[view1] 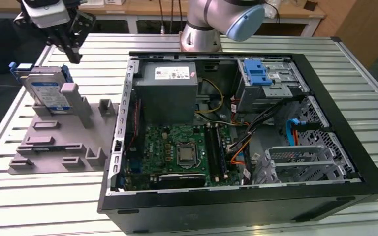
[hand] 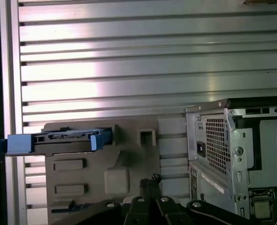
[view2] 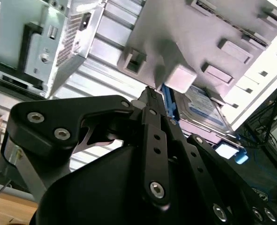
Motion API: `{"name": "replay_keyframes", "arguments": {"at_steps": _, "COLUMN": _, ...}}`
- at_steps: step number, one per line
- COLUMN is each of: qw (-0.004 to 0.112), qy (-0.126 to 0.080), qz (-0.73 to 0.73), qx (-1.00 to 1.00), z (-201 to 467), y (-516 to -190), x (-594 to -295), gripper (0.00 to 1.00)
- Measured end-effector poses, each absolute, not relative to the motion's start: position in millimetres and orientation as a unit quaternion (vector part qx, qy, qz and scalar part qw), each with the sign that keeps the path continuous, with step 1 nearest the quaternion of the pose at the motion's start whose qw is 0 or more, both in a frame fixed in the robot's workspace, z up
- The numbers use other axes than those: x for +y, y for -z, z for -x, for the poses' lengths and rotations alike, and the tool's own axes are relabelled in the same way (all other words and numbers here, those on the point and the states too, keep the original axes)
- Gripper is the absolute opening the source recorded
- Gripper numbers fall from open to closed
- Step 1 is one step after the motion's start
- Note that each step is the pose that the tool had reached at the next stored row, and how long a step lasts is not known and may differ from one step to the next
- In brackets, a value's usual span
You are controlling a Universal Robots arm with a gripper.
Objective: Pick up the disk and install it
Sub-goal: 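Reach for the disk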
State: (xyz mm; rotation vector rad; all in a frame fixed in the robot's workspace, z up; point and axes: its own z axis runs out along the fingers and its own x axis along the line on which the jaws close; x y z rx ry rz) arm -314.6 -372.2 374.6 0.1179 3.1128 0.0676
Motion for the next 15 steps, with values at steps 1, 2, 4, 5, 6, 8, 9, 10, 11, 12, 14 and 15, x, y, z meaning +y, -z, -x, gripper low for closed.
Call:
{"name": "replay_keyframes", "arguments": {"at_steps": 1, "qw": 0.013, "qy": -0.022, "qz": -0.038, "qx": 0.999, "z": 319, "y": -374, "x": -372, "gripper": 0.11}}
{"name": "replay_keyframes", "arguments": {"at_steps": 2, "qw": 0.013, "qy": -0.022, "qz": -0.038, "qx": 0.999, "z": 324, "y": -374, "x": -371, "gripper": 0.11}}
{"name": "replay_keyframes", "arguments": {"at_steps": 4, "qw": 0.013, "qy": -0.022, "qz": -0.038, "qx": 0.999, "z": 333, "y": -373, "x": -370, "gripper": 0.11}}
{"name": "replay_keyframes", "arguments": {"at_steps": 5, "qw": 0.013, "qy": -0.022, "qz": -0.038, "qx": 0.999, "z": 337, "y": -373, "x": -370, "gripper": 0.11}}
{"name": "replay_keyframes", "arguments": {"at_steps": 6, "qw": 0.013, "qy": -0.022, "qz": -0.038, "qx": 0.999, "z": 342, "y": -372, "x": -369, "gripper": 0.11}}
{"name": "replay_keyframes", "arguments": {"at_steps": 8, "qw": 0.013, "qy": -0.022, "qz": -0.038, "qx": 0.999, "z": 351, "y": -372, "x": -368, "gripper": 0.11}}
{"name": "replay_keyframes", "arguments": {"at_steps": 9, "qw": 0.013, "qy": -0.022, "qz": -0.038, "qx": 0.999, "z": 355, "y": -371, "x": -367, "gripper": 0.11}}
{"name": "replay_keyframes", "arguments": {"at_steps": 10, "qw": 0.013, "qy": -0.022, "qz": -0.038, "qx": 0.999, "z": 360, "y": -371, "x": -366, "gripper": 0.11}}
{"name": "replay_keyframes", "arguments": {"at_steps": 11, "qw": 0.013, "qy": -0.022, "qz": -0.038, "qx": 0.999, "z": 365, "y": -370, "x": -365, "gripper": 0.11}}
{"name": "replay_keyframes", "arguments": {"at_steps": 12, "qw": 0.013, "qy": -0.022, "qz": -0.038, "qx": 0.999, "z": 369, "y": -370, "x": -365, "gripper": 0.11}}
{"name": "replay_keyframes", "arguments": {"at_steps": 14, "qw": 0.013, "qy": -0.022, "qz": -0.038, "qx": 0.999, "z": 378, "y": -369, "x": -362, "gripper": 0.11}}
{"name": "replay_keyframes", "arguments": {"at_steps": 15, "qw": 0.013, "qy": -0.022, "qz": -0.038, "qx": 0.999, "z": 383, "y": -369, "x": -361, "gripper": 0.11}}
